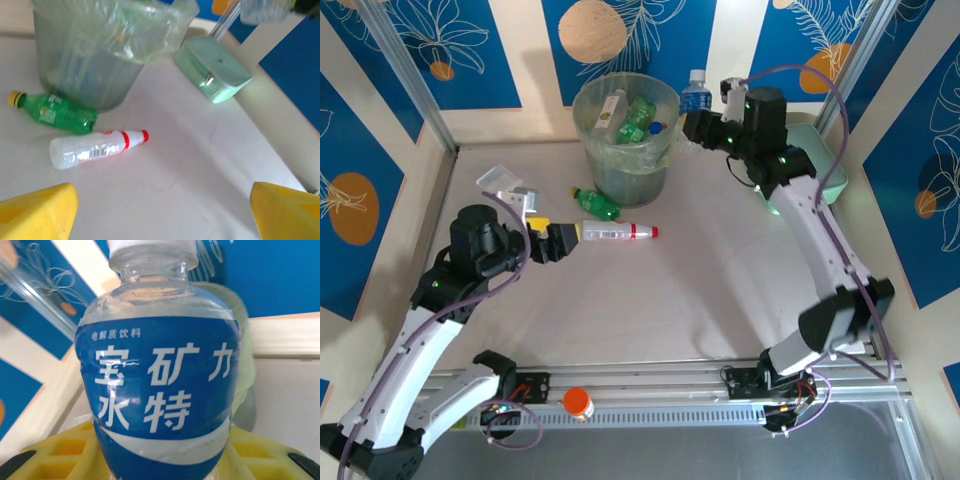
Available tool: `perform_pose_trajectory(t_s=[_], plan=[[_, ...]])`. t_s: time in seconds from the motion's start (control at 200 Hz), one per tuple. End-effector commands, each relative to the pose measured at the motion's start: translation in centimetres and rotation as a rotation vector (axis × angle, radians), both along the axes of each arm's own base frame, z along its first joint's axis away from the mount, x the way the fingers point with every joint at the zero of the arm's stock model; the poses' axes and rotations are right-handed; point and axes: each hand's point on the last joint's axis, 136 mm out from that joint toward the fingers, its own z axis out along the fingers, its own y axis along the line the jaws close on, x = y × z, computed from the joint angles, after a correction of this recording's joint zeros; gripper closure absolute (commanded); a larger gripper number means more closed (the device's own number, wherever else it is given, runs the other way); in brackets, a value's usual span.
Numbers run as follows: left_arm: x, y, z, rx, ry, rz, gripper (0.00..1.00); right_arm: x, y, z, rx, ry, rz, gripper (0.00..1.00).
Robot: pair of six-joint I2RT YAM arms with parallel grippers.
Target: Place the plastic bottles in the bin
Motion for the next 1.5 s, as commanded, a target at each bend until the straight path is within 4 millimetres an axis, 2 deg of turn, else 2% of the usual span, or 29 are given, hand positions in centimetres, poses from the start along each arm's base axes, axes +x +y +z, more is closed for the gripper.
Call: perform_pose_trajectory(t_s=[0.0, 0.11, 0.18, 0.31, 0.435, 0.6, 0.775, 0.9, 0.955, 0.995, 1.05, 1.19, 1.39, 1.495], plan=[[-0.2, 0.0, -0.8, 0.051, -0.027, -0.016, 0.11, 3.0, 0.1, -0.1, -0.035, -0.001, -0.021, 0.61], [0.2, 0.5, -2.0, 0.1, -0.034, 0.017, 0.12, 6.1, 0.6, -0.2, -0.042, 0.015, -0.041, 0.61], [0.4, 0.7, -2.7, 0.114, -0.031, 0.035, 0.11, 7.7, 0.9, 0.5, -0.037, 0.008, -0.055, 0.61], [0.7, 0.7, -3.9, 0.127, -0.023, 0.042, 0.11, 10.5, 2.7, 0.5, -0.069, -0.014, -0.04, 0.61], [0.5, 0.3, -4.3, 0.128, -0.027, 0.021, 0.11, 12.8, 3.2, -1.1, -0.231, -0.037, -0.11, 0.61], [0.4, 0.3, -4.4, 0.14, -0.034, 0.023, 0.11, 14.2, 5.2, -3.6, -0.301, -0.065, -0.082, 0.61], [0.2, 0.2, -4.6, 0.155, -0.043, 0.018, 0.1, 14.9, 6.2, -5.1, -0.357, -0.086, -0.08, 0.62], [0.2, 0.3, -4.5, 0.164, -0.051, 0.023, 0.1, 14.6, 8.7, -5.7, -0.453, -0.148, -0.011, 0.62], [0.2, 0.3, -4.5, 0.164, -0.053, 0.025, 0.1, 14.4, 9.5, -5.8, -0.488, -0.169, 0.004, 0.58], [0.3, 0.3, -4.5, 0.167, -0.054, 0.027, 0.09, 14.2, 9.7, -5.7, -0.494, -0.174, 0.009, 0.51], [0.3, 0.4, -4.5, 0.17, -0.053, 0.031, 0.1, 14.1, 9.5, -5.3, -0.49, -0.175, 0.002, 0.39], [0.3, 0.6, -4.5, 0.174, -0.054, 0.041, 0.09, 13.4, 8.7, -3.2, -0.474, -0.194, -0.012, 0.29], [0.5, 0.9, -4.4, 0.185, -0.061, 0.058, 0.09, 13.0, 7.5, -0.8, -0.369, -0.199, -0.022, 0.26], [0.6, 1.0, -4.5, 0.194, -0.063, 0.065, 0.09, 13.3, 7.3, -1.2, -0.335, -0.176, -0.02, 0.25]])
